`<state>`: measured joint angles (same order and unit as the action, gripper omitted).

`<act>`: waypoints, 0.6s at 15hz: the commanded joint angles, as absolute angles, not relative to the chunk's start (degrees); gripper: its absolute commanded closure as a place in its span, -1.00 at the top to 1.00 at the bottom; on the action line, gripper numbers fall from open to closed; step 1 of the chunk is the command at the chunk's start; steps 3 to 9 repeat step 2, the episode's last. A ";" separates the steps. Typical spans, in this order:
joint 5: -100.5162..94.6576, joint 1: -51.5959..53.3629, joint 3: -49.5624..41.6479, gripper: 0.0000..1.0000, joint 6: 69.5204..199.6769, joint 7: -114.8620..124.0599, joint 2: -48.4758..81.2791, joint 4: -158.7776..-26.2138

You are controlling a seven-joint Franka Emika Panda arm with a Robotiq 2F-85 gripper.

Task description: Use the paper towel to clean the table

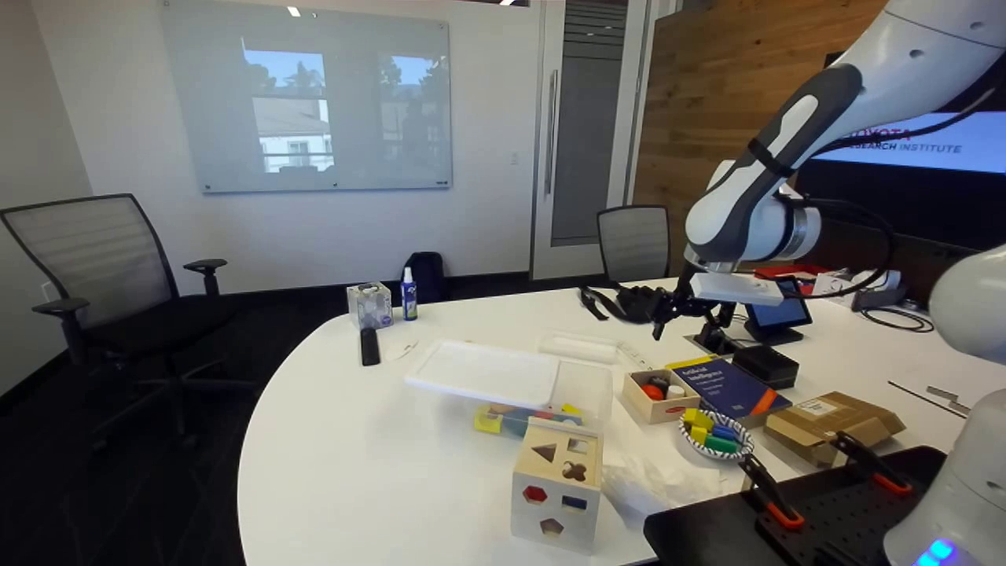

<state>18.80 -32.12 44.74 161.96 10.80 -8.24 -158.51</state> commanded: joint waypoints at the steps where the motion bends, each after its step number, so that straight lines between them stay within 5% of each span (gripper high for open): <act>1: 16.66 -19.77 30.52 1.00 155.98 7.46 -14.16 -159.78; 9: 16.08 -15.67 25.62 1.00 154.38 5.40 -14.35 -159.71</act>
